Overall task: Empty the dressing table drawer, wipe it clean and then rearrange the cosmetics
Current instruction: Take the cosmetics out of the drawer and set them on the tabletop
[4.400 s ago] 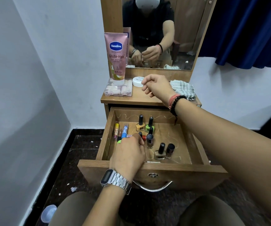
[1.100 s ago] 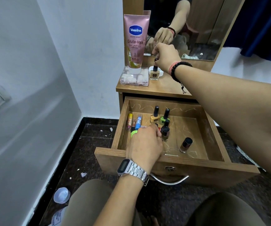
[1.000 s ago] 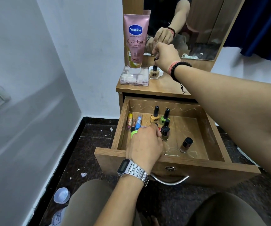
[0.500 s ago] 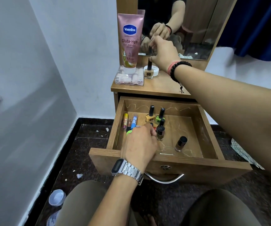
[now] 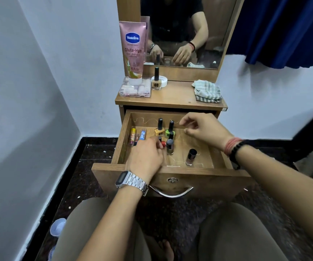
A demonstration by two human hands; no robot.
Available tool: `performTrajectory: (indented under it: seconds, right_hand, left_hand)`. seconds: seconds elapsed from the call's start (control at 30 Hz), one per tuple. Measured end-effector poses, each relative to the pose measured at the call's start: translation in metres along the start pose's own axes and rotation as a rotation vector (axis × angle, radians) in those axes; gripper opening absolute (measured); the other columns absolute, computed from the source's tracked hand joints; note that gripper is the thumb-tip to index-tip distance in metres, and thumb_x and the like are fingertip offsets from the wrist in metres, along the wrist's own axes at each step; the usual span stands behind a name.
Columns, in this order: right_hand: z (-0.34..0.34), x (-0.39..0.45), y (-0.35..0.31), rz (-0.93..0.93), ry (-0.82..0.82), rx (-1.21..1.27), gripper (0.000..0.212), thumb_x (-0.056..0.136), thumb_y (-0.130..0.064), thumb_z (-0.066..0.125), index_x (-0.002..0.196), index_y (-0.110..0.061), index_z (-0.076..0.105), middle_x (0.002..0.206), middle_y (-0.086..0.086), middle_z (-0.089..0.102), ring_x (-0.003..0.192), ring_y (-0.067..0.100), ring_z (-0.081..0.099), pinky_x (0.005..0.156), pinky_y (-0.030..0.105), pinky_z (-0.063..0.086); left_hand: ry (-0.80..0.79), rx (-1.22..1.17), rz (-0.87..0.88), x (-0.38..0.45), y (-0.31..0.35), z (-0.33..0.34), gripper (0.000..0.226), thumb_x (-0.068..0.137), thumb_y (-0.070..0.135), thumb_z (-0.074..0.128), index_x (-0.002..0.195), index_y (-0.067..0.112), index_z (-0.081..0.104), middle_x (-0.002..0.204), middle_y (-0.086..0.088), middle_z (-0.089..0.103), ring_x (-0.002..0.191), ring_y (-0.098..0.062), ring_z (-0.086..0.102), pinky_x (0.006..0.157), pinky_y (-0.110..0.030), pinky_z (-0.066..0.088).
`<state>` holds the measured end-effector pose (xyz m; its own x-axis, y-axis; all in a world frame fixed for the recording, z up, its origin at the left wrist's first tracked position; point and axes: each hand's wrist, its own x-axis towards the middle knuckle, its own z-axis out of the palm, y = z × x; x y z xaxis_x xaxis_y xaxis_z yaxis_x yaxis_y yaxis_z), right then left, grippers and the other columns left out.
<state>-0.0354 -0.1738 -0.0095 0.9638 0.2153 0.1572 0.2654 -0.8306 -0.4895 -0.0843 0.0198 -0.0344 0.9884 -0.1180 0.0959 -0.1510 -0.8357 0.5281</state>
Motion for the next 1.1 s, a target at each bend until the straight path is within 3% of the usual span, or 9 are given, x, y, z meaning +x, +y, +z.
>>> performTrajectory:
  seconds: [0.23,0.5,0.67,0.77,1.1]
  right_hand:
    - [0.018,0.004,0.011,0.021,0.068,0.012,0.026,0.083,-0.005,0.066,0.105,-0.02,0.067,0.097,-0.008,0.068,0.085,0.003,0.06,0.083,0.018,0.047]
    - [0.025,0.052,0.008,0.04,0.014,-0.113,0.028,0.089,-0.012,0.063,0.115,-0.021,0.065,0.111,-0.001,0.068,0.102,0.016,0.062,0.095,0.036,0.049]
    - [0.035,0.068,0.003,0.063,-0.022,-0.186,0.011,0.087,-0.015,0.064,0.097,-0.02,0.067,0.092,-0.004,0.067,0.092,0.019,0.064,0.087,0.034,0.051]
    - [0.039,0.072,0.003,0.082,-0.019,-0.174,0.011,0.086,-0.008,0.062,0.088,-0.017,0.068,0.087,0.0,0.07,0.085,0.018,0.066,0.085,0.036,0.054]
    - [0.015,0.067,0.002,-0.021,0.169,-0.149,0.016,0.084,-0.003,0.059,0.093,-0.012,0.068,0.086,0.004,0.068,0.083,0.018,0.064,0.079,0.031,0.054]
  left_hand:
    - [0.074,0.035,0.013,-0.002,0.0,0.004,0.019,0.089,0.016,0.049,0.096,0.023,0.065,0.085,-0.003,0.067,0.077,-0.024,0.061,0.062,-0.027,0.038]
    - [0.052,0.014,0.008,0.001,-0.004,0.006,0.018,0.088,0.018,0.048,0.094,0.026,0.063,0.085,-0.001,0.063,0.076,-0.027,0.061,0.062,-0.028,0.038]
    - [0.04,0.002,0.006,0.003,-0.007,0.006,0.016,0.09,0.019,0.048,0.092,0.029,0.06,0.078,0.004,0.058,0.071,-0.023,0.057,0.062,-0.028,0.039]
    - [0.028,-0.001,0.02,0.002,-0.007,0.005,0.016,0.09,0.019,0.048,0.095,0.027,0.061,0.08,0.001,0.063,0.071,-0.025,0.062,0.063,-0.032,0.047]
    - [0.007,0.002,0.029,0.002,-0.005,0.003,0.019,0.09,0.017,0.046,0.097,0.025,0.061,0.083,-0.001,0.067,0.073,-0.024,0.065,0.071,-0.037,0.055]
